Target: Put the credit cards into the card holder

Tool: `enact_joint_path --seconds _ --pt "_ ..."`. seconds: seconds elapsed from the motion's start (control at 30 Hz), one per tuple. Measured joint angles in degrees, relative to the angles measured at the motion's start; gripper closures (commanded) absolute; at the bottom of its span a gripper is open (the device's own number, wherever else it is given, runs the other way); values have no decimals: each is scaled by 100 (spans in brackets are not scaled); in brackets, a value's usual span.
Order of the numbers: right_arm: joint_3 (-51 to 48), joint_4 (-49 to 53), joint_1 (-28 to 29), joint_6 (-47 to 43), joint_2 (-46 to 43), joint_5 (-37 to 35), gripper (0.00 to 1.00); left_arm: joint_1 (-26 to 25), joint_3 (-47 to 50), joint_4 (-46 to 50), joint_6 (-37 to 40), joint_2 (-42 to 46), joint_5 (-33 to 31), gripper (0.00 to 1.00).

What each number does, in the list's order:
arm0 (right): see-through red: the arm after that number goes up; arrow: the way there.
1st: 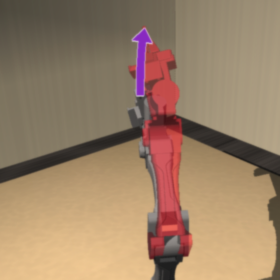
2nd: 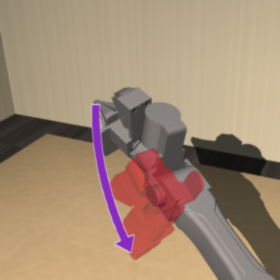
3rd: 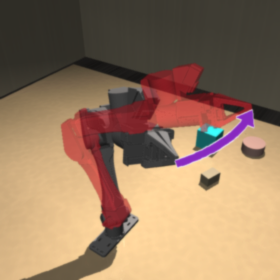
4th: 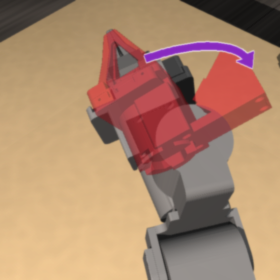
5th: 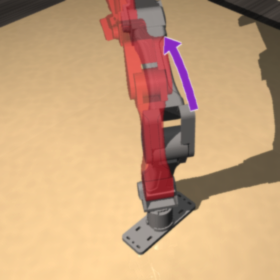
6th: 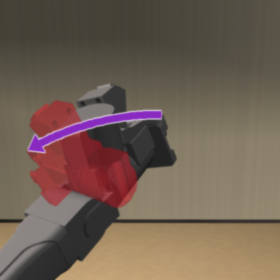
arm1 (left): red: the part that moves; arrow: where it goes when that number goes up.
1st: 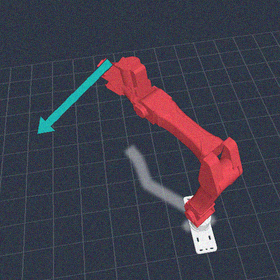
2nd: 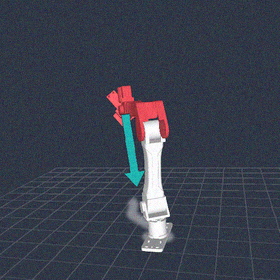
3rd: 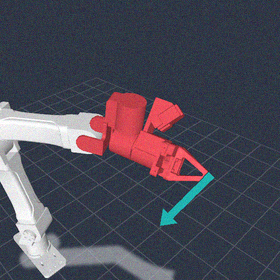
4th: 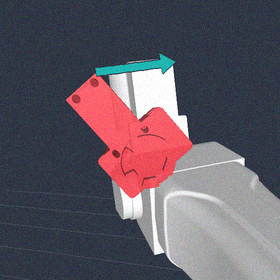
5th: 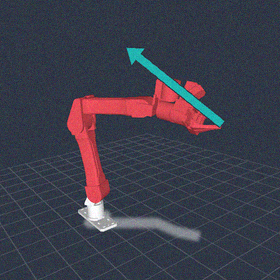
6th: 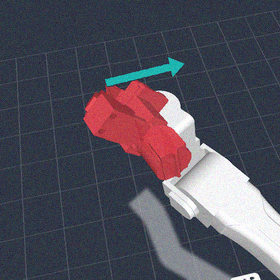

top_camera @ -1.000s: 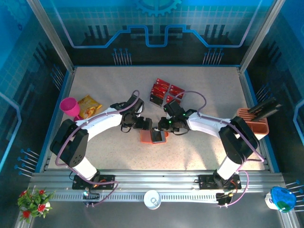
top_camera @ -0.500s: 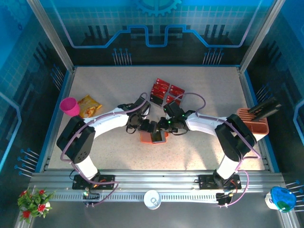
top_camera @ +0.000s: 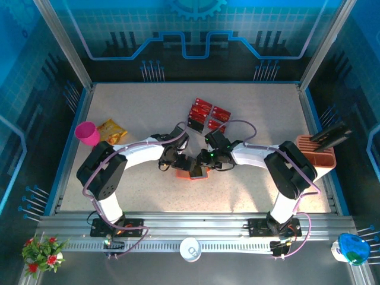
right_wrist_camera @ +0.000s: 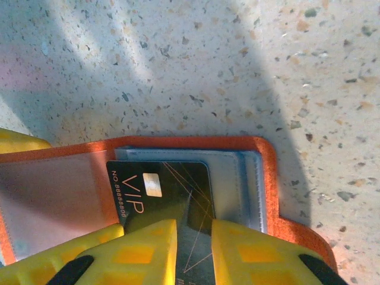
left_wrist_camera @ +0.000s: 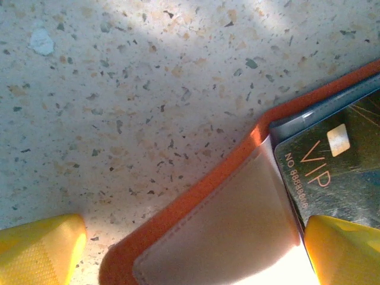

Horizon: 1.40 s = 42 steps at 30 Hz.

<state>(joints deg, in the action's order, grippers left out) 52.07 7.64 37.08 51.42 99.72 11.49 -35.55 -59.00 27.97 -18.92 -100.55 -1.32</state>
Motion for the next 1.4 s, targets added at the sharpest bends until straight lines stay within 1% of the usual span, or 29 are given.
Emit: enact_joint_path --seconds 0.13,0.23,0.43,0.77,1.17,1.4 --pt "-20 -70 -7 39 0 17 63 -11 35 -44 2 0 -52 3" --pt "-39 -94 -24 66 -2 42 59 -13 72 -83 0 7 -59 3" --pt "-46 -114 -46 72 -4 103 61 -15 101 -129 0 11 -72 3" --pt "-227 -470 -81 170 -9 254 61 -15 138 -177 0 22 -103 3" --pt "-267 -535 -83 223 -42 269 62 -13 223 -260 -17 184 -81 3" --pt "-337 -645 -83 262 -48 256 65 -13 273 -356 -22 188 -79 3"
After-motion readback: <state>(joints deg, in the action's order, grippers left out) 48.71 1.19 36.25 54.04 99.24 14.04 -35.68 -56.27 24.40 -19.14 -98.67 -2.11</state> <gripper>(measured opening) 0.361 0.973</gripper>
